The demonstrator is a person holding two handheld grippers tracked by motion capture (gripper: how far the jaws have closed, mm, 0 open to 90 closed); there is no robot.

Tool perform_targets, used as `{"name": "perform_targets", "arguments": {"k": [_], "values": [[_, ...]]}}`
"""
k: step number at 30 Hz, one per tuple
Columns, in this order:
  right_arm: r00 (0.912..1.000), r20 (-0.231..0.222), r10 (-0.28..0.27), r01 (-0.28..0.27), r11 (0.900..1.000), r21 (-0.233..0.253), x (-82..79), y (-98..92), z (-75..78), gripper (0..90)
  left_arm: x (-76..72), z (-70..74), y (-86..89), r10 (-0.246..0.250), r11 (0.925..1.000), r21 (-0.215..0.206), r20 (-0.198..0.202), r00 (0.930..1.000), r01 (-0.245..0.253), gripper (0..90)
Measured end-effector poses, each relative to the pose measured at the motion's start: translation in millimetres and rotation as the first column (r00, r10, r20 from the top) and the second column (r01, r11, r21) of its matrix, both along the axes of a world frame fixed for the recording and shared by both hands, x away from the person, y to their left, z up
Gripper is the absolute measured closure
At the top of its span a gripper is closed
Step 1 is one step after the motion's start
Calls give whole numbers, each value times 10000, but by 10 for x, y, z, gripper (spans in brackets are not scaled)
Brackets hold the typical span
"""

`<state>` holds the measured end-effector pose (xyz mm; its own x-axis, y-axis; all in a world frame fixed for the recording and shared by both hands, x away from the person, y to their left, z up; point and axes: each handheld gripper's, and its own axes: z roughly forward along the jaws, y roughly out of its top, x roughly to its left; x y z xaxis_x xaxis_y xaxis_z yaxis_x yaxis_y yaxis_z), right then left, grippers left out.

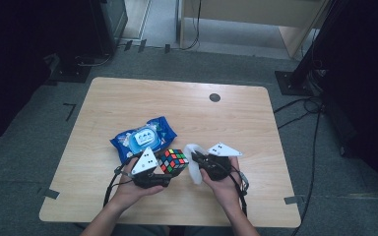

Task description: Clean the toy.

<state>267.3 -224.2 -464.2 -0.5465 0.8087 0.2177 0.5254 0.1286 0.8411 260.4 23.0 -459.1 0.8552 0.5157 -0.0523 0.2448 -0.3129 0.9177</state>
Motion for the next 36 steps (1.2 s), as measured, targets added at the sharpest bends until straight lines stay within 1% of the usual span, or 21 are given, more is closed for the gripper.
{"name": "perform_targets", "arguments": {"k": [1, 3, 4, 6, 7, 9, 10, 12, 13, 15, 17, 18, 20, 21, 23, 25, 26, 27, 30, 32, 36], "values": [[10000, 21, -62, 62, 9999, 134, -1, -18, 11, 861, 5, -10, 2, 47, 9999, 91, -13, 10000, -47, 339], [9994, 329, -104, 90, 9990, 433, -34, -36, 98, 862, 16, -30, -1, 151, 9994, 299, -16, 9999, -150, 339], [9982, 600, 80, -126, 9970, 765, -78, -29, 197, 861, 18, -35, -4, 150, 9993, 332, -36, 9999, -149, 339], [9945, 985, 349, -456, 9930, 1087, -137, -3, 305, 861, 17, -44, -15, 152, 9992, 358, -38, 9999, -151, 339], [9908, 1243, 540, -709, 9882, 1357, -183, 22, 375, 861, 12, -45, -22, 149, 9991, 395, -24, 9999, -147, 339], [9804, 1699, 999, -1317, 9733, 1877, -270, 85, 492, 861, 0, -46, -39, 138, 9991, 397, -12, 9999, -137, 339], [9753, 1865, 1182, -1551, 9680, 1972, -305, 119, 528, 861, -5, -42, -45, 103, 9992, 383, -7, 9999, -102, 339], [9715, 1895, 1420, -1801, 9628, 2016, -343, 189, 542, 861, -22, -30, -58, 27, 9994, 350, 28, 10000, -28, 339], [9713, 1835, 1510, -1859, 9638, 1911, -345, 220, 520, 861, -29, -23, -63, -8, 9995, 330, 54, 10000, 6, 339], [9744, 1656, 1519, -1804, 9682, 1731, -326, 255, 446, 860, -39, -9, -66, -66, 9996, 261, 22, 10000, 66, 339], [9788, 1467, 1428, -1697, 9667, 1916, -304, 242, 383, 860, -40, -9, -65, -38, 9993, 364, 82, 10000, 35, 339], [9813, 1375, 1348, -1591, 9699, 1842, -289, 230, 369, 860, -36, -6, -54, -61, 9994, 351, 55, 10000, 59, 339], [9869, 1242, 1030, -1217, 9805, 1540, -248, 196, 334, 860, -27, 2, -38, -46, 9998, 211, 5, 10000, 46, 339], [9884, 1205, 928, -1102, 9829, 1473, -232, 182, 316, 860, -21, 6, -31, -33, 9997, 251, 22, 10000, 32, 339], [9918, 1120, 622, -741, 9916, 1058, -190, 138, 253, 860, -13, 8, -17, 15, 9996, 284, 20, 10000, -15, 339], [9951, 939, 307, -366, 9974, 622, -142, 95, 175, 860, -5, 13, 4, 42, 10000, 75, -30, 10000, -42, 340], [9965, 821, 165, -182, 9996, 195, -116, 76, 131, 860, -2, 28, 19, 58, 10000, -54, -30, 10000, -58, 339], [9969, 785, -44, 70, 9994, -339, -84, 49, 73, 860, 0, 38, 27, 85, 9999, -86, 10, 10000, -85, 339], [9972, 522, -534, 570, 9960, -694, -9, -71, -26, 860, 8, 59, 61, 154, 9998, -126, 61, 9999, -154, 339], [9937, 528, -989, 1036, 9901, -948, 38, -192, -54, 860, 17, 57, 77, 235, 9997, -107, 38, 9997, -235, 339], [9822, 250, -1864, 1878, 9796, -710, 102, -450, -51, 860, 33, 51, 93, 304, 9995, -115, -6, 9995, -304, 339]]}}
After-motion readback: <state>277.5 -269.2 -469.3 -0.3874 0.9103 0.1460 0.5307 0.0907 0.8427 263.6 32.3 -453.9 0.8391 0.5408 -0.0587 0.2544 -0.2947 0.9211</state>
